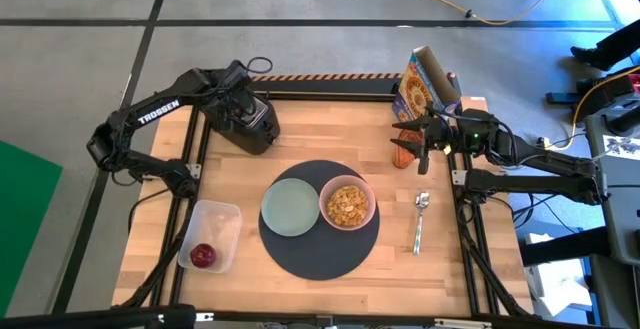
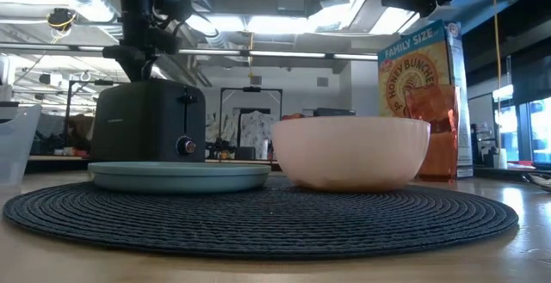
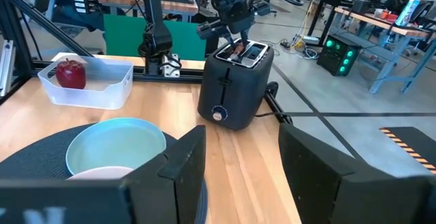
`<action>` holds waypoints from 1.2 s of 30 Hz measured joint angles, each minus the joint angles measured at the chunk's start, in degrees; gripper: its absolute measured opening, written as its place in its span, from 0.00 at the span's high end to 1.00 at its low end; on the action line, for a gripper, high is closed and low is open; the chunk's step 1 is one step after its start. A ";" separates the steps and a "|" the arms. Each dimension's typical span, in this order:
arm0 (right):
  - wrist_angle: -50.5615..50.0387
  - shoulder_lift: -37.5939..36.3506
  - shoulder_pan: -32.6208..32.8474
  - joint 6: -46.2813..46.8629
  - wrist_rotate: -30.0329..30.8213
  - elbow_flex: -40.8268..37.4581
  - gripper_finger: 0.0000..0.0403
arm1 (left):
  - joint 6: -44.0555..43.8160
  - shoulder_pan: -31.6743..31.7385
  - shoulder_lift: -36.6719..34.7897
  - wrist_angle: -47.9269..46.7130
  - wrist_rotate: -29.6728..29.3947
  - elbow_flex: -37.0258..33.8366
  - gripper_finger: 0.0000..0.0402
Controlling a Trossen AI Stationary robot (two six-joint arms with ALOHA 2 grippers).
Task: Arrange a breakfast setting
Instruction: Put the bread on the blue plate
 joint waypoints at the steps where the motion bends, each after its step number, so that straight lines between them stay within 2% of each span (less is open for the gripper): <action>1: -0.02 0.00 0.00 -0.01 0.04 0.00 0.57 | 0.00 -0.09 0.00 -0.04 -0.01 0.00 0.71; 8: -0.04 0.00 0.00 0.00 0.16 0.00 0.57 | 0.24 -0.78 0.00 -0.14 -0.12 0.00 0.72; 19: -0.07 0.00 0.00 0.00 0.18 0.00 0.57 | 0.31 -0.83 0.00 -0.94 0.72 0.00 0.85; 27: -0.08 0.00 -0.01 0.00 0.20 0.00 0.57 | 0.30 -0.92 0.00 -0.86 -0.24 0.00 0.89; 32: -0.09 0.00 -0.01 0.00 0.20 0.00 0.57 | 0.03 -2.72 0.00 -1.31 -3.68 0.33 0.89; 36: -0.10 0.00 0.00 0.00 0.37 0.00 0.57 | -0.50 -4.77 0.00 -1.50 -5.79 3.29 0.89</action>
